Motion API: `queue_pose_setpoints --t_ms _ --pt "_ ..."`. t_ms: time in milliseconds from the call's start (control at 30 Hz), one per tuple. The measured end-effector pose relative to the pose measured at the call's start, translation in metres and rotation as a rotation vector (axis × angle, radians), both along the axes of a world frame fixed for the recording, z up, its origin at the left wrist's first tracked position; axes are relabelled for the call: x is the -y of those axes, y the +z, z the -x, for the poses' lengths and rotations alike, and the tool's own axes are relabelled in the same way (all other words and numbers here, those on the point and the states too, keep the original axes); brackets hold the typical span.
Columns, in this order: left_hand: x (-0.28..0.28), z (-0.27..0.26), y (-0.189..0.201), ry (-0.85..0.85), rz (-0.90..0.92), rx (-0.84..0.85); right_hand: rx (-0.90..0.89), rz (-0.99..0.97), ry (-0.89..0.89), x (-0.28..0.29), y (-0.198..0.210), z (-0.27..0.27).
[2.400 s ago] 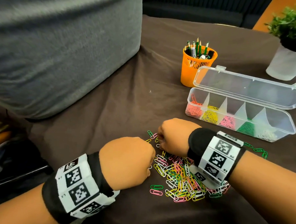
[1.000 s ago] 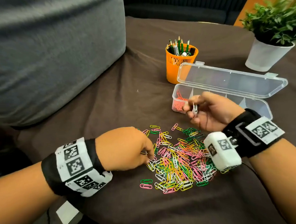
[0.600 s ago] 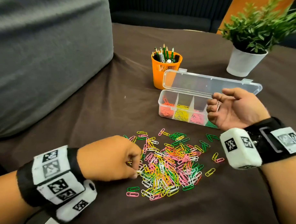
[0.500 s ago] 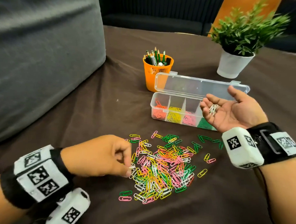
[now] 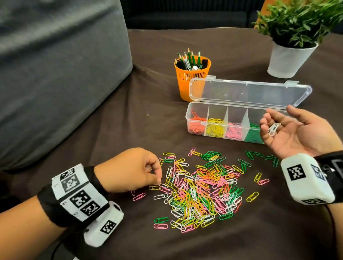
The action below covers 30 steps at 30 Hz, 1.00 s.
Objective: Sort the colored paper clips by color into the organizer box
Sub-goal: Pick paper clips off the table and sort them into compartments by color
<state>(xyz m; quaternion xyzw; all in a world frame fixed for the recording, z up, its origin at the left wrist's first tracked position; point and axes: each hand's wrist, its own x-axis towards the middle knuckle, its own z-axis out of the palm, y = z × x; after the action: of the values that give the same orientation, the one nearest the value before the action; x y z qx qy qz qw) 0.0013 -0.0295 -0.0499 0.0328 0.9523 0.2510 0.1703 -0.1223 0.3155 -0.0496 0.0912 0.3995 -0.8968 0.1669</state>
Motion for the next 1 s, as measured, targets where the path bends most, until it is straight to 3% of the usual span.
queue_pose_setpoints --t_ms 233,367,467,533,633,700,867,1000 --pt "-0.017 -0.019 0.002 -0.179 0.406 -0.027 -0.035 -0.002 -0.016 0.002 -0.007 -0.002" --pt "-0.017 -0.024 -0.005 -0.294 0.526 -0.159 -0.026 0.009 -0.033 0.000 -0.006 -0.002" --pt "-0.018 -0.024 0.001 -0.328 0.515 -0.146 -0.003 -0.020 -0.023 -0.004 -0.001 -0.002" --pt "-0.021 -0.015 0.010 -0.289 0.292 -0.009 0.003 -0.079 -0.018 -0.015 0.009 -0.002" --pt "-0.038 0.008 0.028 0.049 -0.439 0.256 -0.050 -0.205 -0.051 -0.032 0.024 0.003" --pt "-0.058 0.027 0.034 0.231 -0.754 0.330 -0.112 -0.323 -0.107 -0.031 0.029 0.013" --pt "-0.140 0.091 0.041 0.270 -1.153 0.522 -0.274 -0.784 -0.251 -0.015 0.020 0.044" --pt "-0.207 0.146 0.048 0.358 -1.343 0.515 -0.337 -0.904 -0.297 -0.017 0.009 0.049"
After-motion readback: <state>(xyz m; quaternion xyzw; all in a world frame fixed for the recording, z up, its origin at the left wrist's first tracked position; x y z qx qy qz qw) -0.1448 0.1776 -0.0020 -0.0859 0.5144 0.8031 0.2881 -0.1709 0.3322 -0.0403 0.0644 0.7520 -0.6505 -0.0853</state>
